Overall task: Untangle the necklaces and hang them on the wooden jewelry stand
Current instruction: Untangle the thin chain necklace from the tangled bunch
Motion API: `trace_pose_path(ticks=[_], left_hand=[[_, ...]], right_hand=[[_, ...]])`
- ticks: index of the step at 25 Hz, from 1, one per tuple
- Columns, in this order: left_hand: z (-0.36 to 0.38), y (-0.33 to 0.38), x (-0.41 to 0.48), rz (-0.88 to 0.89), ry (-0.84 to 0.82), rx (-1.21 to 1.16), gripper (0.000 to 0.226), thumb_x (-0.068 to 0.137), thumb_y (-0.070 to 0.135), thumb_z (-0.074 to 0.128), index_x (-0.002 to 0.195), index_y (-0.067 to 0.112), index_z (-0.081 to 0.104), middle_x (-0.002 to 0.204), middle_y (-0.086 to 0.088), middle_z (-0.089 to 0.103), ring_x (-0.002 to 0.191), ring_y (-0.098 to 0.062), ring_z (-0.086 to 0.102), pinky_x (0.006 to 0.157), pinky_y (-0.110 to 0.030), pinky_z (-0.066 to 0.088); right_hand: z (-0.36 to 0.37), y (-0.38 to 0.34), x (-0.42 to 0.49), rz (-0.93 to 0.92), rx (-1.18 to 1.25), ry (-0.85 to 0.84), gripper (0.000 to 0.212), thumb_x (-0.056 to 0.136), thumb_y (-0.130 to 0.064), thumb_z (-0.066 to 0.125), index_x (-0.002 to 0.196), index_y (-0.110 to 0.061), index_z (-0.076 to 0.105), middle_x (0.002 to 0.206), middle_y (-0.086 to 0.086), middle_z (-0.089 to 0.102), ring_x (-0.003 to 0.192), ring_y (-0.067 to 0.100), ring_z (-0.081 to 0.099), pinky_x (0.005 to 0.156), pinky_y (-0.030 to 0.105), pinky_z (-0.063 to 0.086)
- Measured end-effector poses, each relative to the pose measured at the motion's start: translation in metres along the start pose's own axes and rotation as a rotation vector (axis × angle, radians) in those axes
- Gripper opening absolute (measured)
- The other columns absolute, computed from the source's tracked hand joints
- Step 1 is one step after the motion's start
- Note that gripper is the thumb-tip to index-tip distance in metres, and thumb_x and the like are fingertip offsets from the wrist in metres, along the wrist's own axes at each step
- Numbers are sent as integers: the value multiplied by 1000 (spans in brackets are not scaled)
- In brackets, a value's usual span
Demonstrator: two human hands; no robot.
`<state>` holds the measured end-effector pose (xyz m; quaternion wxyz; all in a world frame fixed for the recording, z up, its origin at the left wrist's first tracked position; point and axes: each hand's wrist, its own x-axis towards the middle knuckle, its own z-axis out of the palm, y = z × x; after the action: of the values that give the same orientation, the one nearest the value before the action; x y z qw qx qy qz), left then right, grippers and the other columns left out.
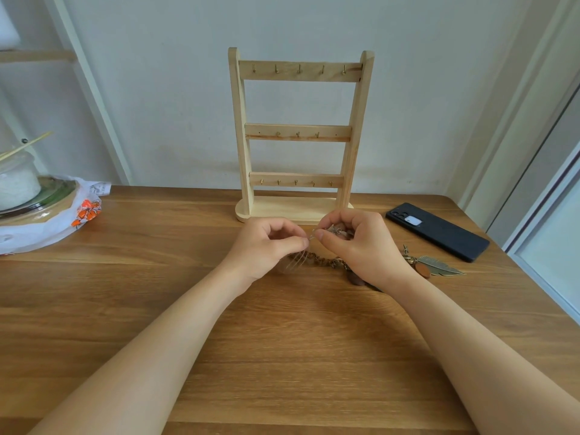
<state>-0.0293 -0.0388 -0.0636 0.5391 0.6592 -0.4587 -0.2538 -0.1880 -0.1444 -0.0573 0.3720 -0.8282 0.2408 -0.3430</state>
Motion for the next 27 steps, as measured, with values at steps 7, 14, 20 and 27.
trace_pose_path(ticks=[7,14,20,27], left_hand=[[1,-1,0,-40,-28,22,6,84,15,77,78,15,78,84,-10,75,74,-9,62,76,-25,49],[-1,2,1,-31,90,-58,16,87,11,66,73,7,71,77,-16,60,73,-9,53,74,-26,43],[4,-2,3,-95,32,-173,29,93,17,54,65,16,60,65,4,51,70,-12,46,74,-32,35],[3,-3,3,-61,-136,-45,24,92,14,60,85,-8,65,74,-1,57,70,-8,50,72,-26,40]], right_hand=[[2,0,-1,-26,3,5,4,90,-18,74,89,-16,71,56,-3,53,48,2,41,50,12,36],[5,1,-3,-95,-39,-76,15,94,-19,69,108,-22,73,53,-7,42,50,6,35,52,17,31],[5,0,-3,-39,35,-154,5,92,-18,73,93,-16,77,58,-1,60,48,3,42,49,15,34],[2,5,1,-28,-22,-57,4,91,-19,73,93,-16,75,54,-17,58,50,0,48,53,12,39]])
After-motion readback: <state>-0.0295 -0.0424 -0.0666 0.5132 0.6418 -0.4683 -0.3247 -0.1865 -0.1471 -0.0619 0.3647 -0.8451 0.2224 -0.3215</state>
